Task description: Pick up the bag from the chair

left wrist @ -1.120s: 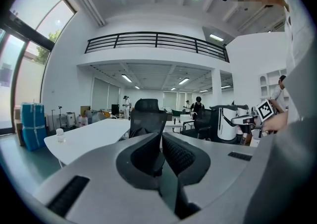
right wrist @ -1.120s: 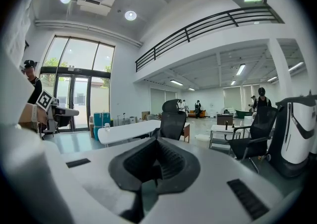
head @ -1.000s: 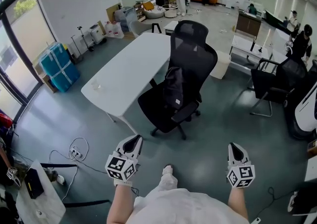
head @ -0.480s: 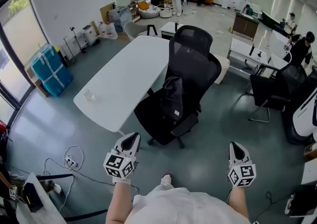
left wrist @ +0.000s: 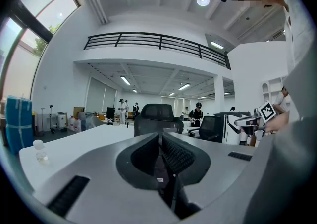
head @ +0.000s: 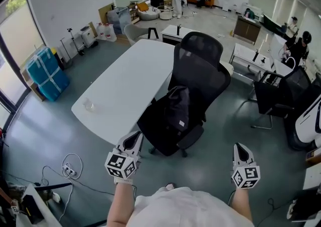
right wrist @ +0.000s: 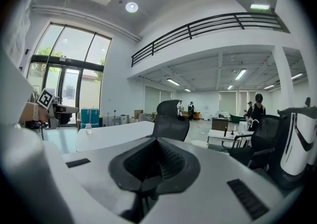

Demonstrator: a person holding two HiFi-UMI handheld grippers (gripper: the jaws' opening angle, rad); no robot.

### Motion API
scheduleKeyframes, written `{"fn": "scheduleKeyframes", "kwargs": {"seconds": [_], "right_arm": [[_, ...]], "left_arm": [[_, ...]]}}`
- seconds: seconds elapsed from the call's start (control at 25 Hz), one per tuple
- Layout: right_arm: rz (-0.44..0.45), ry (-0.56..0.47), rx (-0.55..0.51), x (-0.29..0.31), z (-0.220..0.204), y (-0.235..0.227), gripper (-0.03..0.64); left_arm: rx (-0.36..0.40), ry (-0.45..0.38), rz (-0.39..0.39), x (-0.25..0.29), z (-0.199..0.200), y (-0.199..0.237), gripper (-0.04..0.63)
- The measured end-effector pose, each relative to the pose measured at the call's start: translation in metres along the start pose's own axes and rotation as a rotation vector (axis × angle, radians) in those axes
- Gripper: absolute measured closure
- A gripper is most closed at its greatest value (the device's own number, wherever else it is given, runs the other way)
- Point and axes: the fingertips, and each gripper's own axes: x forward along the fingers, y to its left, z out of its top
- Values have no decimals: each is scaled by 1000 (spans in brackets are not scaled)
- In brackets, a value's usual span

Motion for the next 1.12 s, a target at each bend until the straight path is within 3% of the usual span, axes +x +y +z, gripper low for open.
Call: {"fn": "scheduleKeyframes", "kwargs": {"seconds": [0.6, 1.12], "right_arm": [[63, 13, -23, 81, 7, -6, 598], [179, 35, -53, 228, 26, -56, 597]], "left_arm": [[-45, -13, 43, 40, -5, 33, 555], [-53, -10, 80, 164, 7, 69, 554]]}}
